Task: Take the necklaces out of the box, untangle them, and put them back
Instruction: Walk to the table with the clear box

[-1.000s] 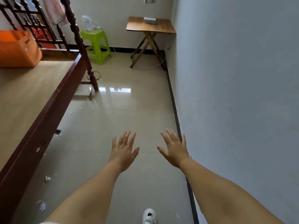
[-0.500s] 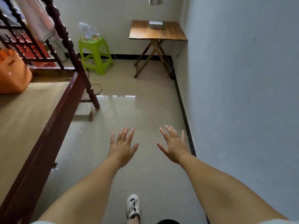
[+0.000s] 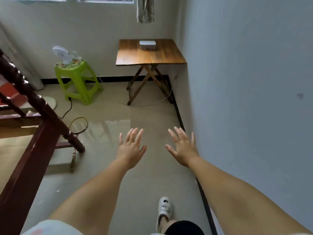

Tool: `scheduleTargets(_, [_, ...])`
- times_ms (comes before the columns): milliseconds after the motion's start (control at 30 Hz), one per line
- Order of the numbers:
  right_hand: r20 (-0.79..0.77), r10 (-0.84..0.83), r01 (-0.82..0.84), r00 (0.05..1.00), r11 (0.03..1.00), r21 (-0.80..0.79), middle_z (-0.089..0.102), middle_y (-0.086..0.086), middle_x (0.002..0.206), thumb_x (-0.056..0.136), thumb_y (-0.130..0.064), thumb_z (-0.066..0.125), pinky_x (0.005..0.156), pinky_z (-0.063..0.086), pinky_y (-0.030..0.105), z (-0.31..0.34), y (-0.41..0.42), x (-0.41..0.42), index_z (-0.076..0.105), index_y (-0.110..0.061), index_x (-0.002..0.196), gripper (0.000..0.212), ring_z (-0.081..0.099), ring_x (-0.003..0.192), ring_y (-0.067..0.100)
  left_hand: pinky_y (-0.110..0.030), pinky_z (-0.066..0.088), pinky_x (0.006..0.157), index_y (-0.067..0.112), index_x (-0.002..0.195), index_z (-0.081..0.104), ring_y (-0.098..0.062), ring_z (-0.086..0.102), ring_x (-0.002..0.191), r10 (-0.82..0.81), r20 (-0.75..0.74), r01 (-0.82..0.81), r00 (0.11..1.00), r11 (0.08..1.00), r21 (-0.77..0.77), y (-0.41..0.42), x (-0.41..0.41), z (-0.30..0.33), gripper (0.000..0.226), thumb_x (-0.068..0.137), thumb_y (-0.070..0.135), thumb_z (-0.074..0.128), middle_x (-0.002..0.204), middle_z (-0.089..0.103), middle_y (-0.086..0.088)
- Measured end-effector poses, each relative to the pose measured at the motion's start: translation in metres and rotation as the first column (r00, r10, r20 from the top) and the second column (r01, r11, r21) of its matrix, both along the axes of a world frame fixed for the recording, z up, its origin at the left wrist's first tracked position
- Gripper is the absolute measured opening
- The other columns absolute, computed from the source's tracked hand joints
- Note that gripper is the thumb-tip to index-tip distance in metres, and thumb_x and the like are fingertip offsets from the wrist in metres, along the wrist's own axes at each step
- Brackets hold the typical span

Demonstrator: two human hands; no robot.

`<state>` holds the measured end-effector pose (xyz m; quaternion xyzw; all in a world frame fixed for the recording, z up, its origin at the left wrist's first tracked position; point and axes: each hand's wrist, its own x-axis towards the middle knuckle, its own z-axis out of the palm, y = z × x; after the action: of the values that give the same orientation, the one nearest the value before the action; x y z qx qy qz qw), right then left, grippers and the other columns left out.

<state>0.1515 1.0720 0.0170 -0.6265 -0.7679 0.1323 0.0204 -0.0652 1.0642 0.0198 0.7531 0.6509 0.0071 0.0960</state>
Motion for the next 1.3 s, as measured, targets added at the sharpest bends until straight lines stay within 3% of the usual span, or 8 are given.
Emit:
scheduleTargets(200, [0.026,0.046,-0.047,0.999,0.999,0.016,0.003,-0.003,0.161,0.096,-0.052,0.03,0.115,-0.01,0.051,0.02,0.16,0.026,0.007,-0.032,0.151,0.063,-0.004,0.148,0.014,-0.046,-0.008,0.113,0.02,0.147,-0.004,-0.016,-0.007,0.143,0.088,0.006,-0.088,0.996,0.996,0.032,0.139,0.01,0.017,0.061,0.097,0.045,0.023,0.157,0.0,-0.001])
scheduleTargets(533, [0.035,0.071,-0.073,0.997,0.997,0.039,0.004,-0.003,0.161,0.096,-0.051,0.03,0.116,-0.01,0.05,0.014,0.372,-0.003,0.006,-0.032,0.151,0.062,-0.003,0.148,0.014,-0.046,-0.006,0.115,0.021,0.147,-0.004,-0.016,-0.006,0.144,0.112,-0.018,-0.111,0.993,0.992,0.054,0.347,-0.026,0.01,0.06,0.097,0.046,0.02,0.157,0.001,-0.002])
scheduleTargets(733, [0.035,-0.007,0.006,0.999,0.999,0.05,0.004,-0.003,0.161,0.093,-0.057,0.023,0.116,-0.008,0.05,0.027,0.492,-0.029,0.005,-0.032,0.15,0.065,-0.002,0.148,0.013,-0.047,-0.005,0.114,0.022,0.147,-0.002,-0.016,-0.004,0.144,0.073,-0.051,-0.07,0.996,0.995,0.07,0.477,-0.056,0.021,0.084,0.073,0.06,-0.012,0.157,0.003,-0.001])
scheduleTargets(867, [0.028,-0.036,0.035,0.999,0.999,0.036,0.005,-0.004,0.161,0.097,-0.049,0.029,0.116,-0.008,0.05,0.027,0.557,-0.037,0.006,-0.032,0.151,0.061,-0.002,0.148,0.013,-0.046,-0.007,0.115,0.022,0.147,-0.002,-0.015,-0.006,0.144,0.047,-0.014,-0.046,0.999,0.998,0.038,0.554,-0.062,0.026,0.06,0.097,0.047,0.02,0.158,0.002,0.0])
scheduleTargets(1300, [0.054,0.003,-0.004,0.999,1.0,0.028,0.006,-0.002,0.161,0.097,-0.052,0.027,0.117,-0.004,0.053,0.013,0.834,-0.038,0.005,-0.033,0.15,0.061,0.0,0.149,0.017,-0.046,-0.008,0.116,0.024,0.147,-0.006,-0.015,-0.01,0.143,0.067,-0.002,-0.067,0.998,0.998,-0.016,0.821,-0.072,0.008,0.061,0.097,0.049,0.019,0.158,-0.002,0.001])
